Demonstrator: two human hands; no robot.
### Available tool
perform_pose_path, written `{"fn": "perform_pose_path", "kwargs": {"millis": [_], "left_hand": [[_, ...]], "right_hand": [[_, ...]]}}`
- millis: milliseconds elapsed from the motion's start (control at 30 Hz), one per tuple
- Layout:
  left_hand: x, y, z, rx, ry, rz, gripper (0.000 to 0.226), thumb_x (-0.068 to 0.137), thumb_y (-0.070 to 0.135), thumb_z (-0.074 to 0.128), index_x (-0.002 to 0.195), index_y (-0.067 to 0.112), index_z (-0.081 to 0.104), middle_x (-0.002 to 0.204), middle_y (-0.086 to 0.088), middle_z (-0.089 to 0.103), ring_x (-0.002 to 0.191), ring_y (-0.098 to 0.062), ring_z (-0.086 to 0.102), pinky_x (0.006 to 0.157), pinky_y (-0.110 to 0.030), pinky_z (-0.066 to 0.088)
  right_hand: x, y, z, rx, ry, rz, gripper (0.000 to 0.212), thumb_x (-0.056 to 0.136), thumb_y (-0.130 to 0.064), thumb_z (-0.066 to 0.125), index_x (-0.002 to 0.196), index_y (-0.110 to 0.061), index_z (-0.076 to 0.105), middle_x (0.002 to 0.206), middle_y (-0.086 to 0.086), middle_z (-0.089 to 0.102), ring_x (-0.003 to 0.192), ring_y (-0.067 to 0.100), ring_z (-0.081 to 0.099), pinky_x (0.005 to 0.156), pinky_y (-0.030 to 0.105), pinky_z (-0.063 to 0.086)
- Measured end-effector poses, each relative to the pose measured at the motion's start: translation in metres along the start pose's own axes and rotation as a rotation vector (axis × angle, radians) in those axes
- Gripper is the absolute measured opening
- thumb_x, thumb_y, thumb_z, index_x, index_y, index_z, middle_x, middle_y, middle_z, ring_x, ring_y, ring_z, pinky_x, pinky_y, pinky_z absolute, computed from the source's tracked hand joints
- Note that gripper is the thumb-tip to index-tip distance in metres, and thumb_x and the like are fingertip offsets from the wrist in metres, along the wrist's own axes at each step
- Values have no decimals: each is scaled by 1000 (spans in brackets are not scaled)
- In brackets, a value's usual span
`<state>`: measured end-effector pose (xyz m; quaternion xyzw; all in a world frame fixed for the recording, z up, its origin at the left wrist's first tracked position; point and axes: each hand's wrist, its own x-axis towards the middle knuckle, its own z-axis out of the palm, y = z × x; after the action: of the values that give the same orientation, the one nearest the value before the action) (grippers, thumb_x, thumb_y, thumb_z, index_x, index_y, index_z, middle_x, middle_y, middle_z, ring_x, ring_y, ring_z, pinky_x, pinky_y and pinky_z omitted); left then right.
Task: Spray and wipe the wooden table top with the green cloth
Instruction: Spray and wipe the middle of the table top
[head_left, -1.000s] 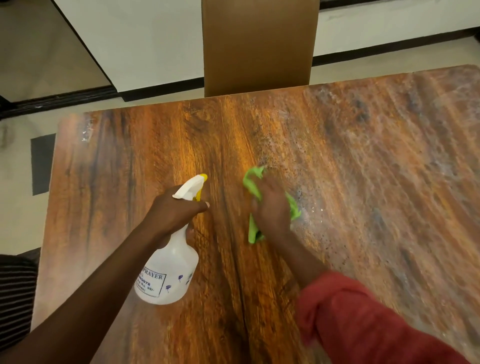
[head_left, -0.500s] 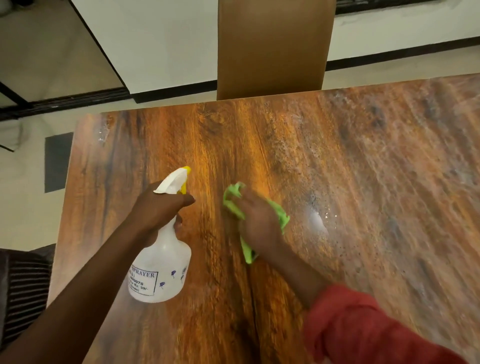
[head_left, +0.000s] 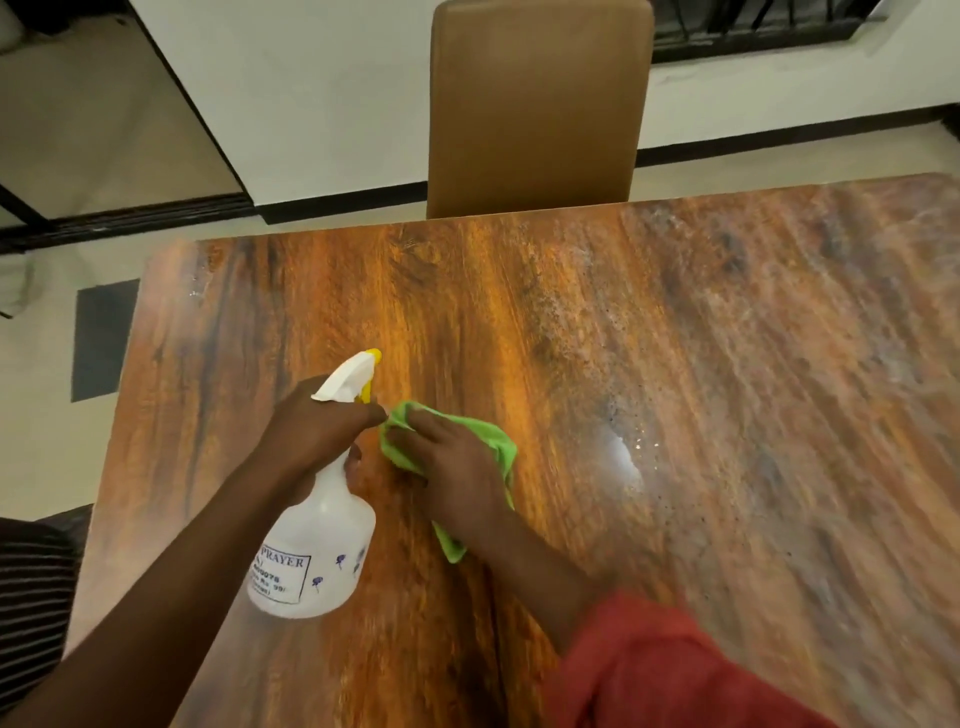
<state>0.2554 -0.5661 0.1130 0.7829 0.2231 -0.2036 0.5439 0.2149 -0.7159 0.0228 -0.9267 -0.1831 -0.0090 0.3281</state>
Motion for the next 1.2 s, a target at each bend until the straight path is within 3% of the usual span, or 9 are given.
{"fn": "perform_pose_path", "kwargs": {"millis": [100,200,267,367,500,633,800,967,1200], "left_hand": [[2,8,11,8,-31,-13,47,80,14,72,124,20,57,79,-14,60,47,-23,52,54,-34,47],[2,11,27,-3,-85,-5,55,80,16,73,130,21,52,88,-12,58,52,-23,53,51,-32,46],[2,14,42,3,-133,20,58,82,15,72,135,24,50,94,-14,60,55,-23,52,52,-31,45],[2,20,64,5,-172,39,59,83,17,70,137,28,50,101,-12,64,53,-20,53,51,-29,44],[5,33,80,19,-195,28,50,82,18,71,128,29,56,86,-14,66,39,-19,49,46,-27,44],[7,50,97,73,-179,54,35,80,14,70,114,18,60,64,-11,58,34,-18,47,44,-25,41],[11,77,111,63,-106,97,17,79,7,62,96,11,62,60,-14,57,39,-26,50,50,-30,44],[22,108,114,-4,-97,152,23,80,9,65,93,23,53,74,-19,56,48,-29,51,58,-37,48],[27,139,121,63,-113,228,35,83,12,67,108,20,43,94,-19,59,56,-27,56,64,-37,52]], "right_hand": [[-38,33,-33,-34,120,326,49,80,-34,44,123,-23,64,134,2,56,121,24,54,99,39,44],[-65,49,-53,-73,168,525,54,77,-18,60,129,-32,58,141,-3,50,126,21,49,106,39,39],[-81,44,-52,-109,126,511,64,69,-10,67,129,-31,58,140,-1,51,125,22,51,103,35,35],[-84,55,-57,-126,122,502,62,68,-12,65,128,-31,59,139,-2,51,124,22,51,101,36,39],[-62,74,-72,-135,176,588,55,83,-20,64,134,-34,52,147,-7,41,134,18,38,108,33,29],[-59,78,-71,-180,230,589,53,74,-21,64,126,-24,61,136,2,55,122,26,53,100,35,32],[-60,82,-69,-219,231,580,59,65,-23,69,123,-25,64,132,1,58,116,26,58,96,39,42],[-59,81,-69,-275,230,562,55,64,-32,69,118,-27,67,125,0,63,108,25,63,87,38,50],[-56,81,-69,-291,258,563,50,65,-34,69,115,-27,68,121,-2,65,106,22,64,85,36,49]]}}
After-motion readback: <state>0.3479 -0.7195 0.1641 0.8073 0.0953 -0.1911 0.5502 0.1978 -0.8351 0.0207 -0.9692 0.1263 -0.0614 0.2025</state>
